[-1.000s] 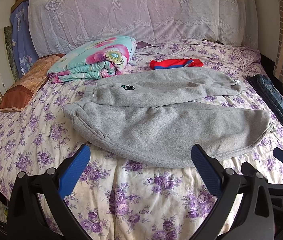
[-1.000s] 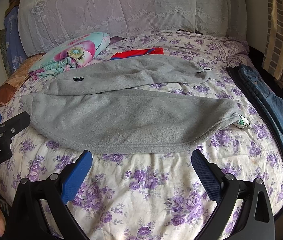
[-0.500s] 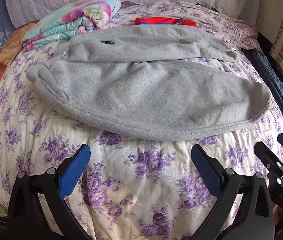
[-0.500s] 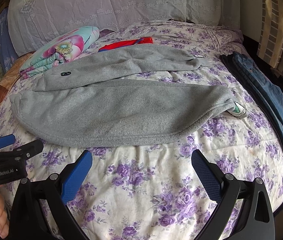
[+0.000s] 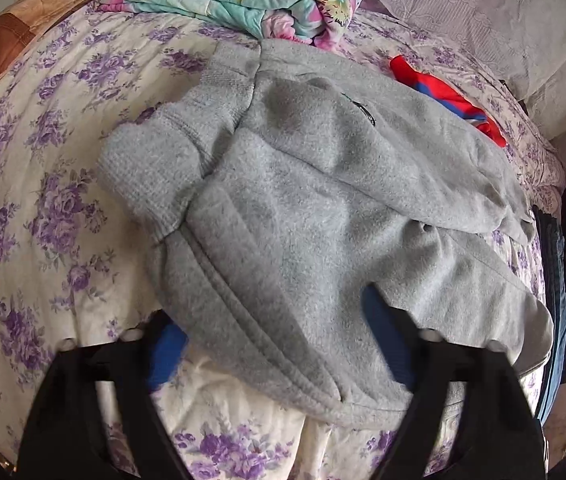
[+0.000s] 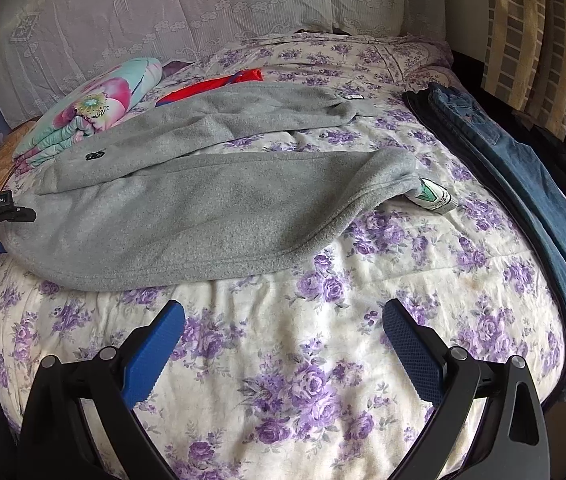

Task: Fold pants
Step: 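Grasp the waistband with the left gripper while the right gripper grasps the labelled cuff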

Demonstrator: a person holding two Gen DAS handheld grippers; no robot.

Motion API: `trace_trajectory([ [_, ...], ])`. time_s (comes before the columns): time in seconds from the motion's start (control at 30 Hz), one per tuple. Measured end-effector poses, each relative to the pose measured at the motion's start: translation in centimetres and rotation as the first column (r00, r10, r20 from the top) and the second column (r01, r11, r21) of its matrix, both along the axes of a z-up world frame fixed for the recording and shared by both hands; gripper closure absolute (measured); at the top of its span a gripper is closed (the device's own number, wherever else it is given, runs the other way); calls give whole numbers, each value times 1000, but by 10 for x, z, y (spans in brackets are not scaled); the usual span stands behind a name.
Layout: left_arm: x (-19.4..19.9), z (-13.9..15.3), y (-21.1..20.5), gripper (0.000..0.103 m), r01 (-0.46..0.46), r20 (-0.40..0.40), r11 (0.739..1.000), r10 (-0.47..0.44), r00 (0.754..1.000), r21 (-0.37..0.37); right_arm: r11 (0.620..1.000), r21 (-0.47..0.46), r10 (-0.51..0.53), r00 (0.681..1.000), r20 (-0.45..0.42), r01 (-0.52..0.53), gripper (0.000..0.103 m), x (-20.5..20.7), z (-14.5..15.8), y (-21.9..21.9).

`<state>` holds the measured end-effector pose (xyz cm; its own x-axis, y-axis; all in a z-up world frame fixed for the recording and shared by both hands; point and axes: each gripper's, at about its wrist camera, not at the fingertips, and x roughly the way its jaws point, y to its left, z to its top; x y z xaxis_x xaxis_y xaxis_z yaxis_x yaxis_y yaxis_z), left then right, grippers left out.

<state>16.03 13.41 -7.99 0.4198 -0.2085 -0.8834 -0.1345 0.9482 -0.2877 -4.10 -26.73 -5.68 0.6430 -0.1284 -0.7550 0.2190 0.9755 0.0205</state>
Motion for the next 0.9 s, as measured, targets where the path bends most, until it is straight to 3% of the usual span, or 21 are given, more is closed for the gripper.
trace_trajectory([
  [0.03, 2, -1, 3, 76, -15, -2, 1000, 15, 1000, 0, 1000, -5, -6, 1000, 2, 6, 3, -2, 1, -4],
  [0.1, -4, 1, 12, 85, -32, 37, 999, 34, 999, -40, 1000, -10, -25, 1000, 11, 25, 3, -7, 5, -15],
  [0.27, -32, 3, 23, 87, -49, 117, 997, 56, 992, -55, 982, 10, -186, 983, 7, 186, 3, -10, 17, -79],
  [0.4, -33, -5, 18, 87, -44, 143, 999, 42, 989, 9, 955, 207, -201, 977, -71, 212, 3, 17, 11, -136],
  [0.47, -32, -6, 16, 87, -40, 153, 999, 36, 988, 26, 917, 360, -141, 984, -112, 173, 3, 41, 2, -154],
  [0.57, -33, -5, 18, 87, -32, 167, 999, 28, 986, 23, 814, 555, -92, 982, -163, 169, 3, 88, -22, -170],
  [0.77, -31, -10, 23, 86, -26, 138, 1000, 24, 990, 8, 734, 620, -195, 960, -201, 279, 3, 122, -56, -196],
  [0.83, -29, -10, 22, 86, -27, 133, 999, 24, 991, 20, 754, 594, -232, 959, -161, 282, 36, 123, -55, -199],
  [0.87, -28, -10, 21, 86, -28, 131, 999, 24, 991, 28, 747, 608, -214, 963, -165, 270, 82, 126, -58, -200],
  [0.9, -28, -10, 20, 86, -29, 129, 999, 24, 991, 34, 737, 619, -209, 963, -170, 270, 84, 126, -59, -202],
])
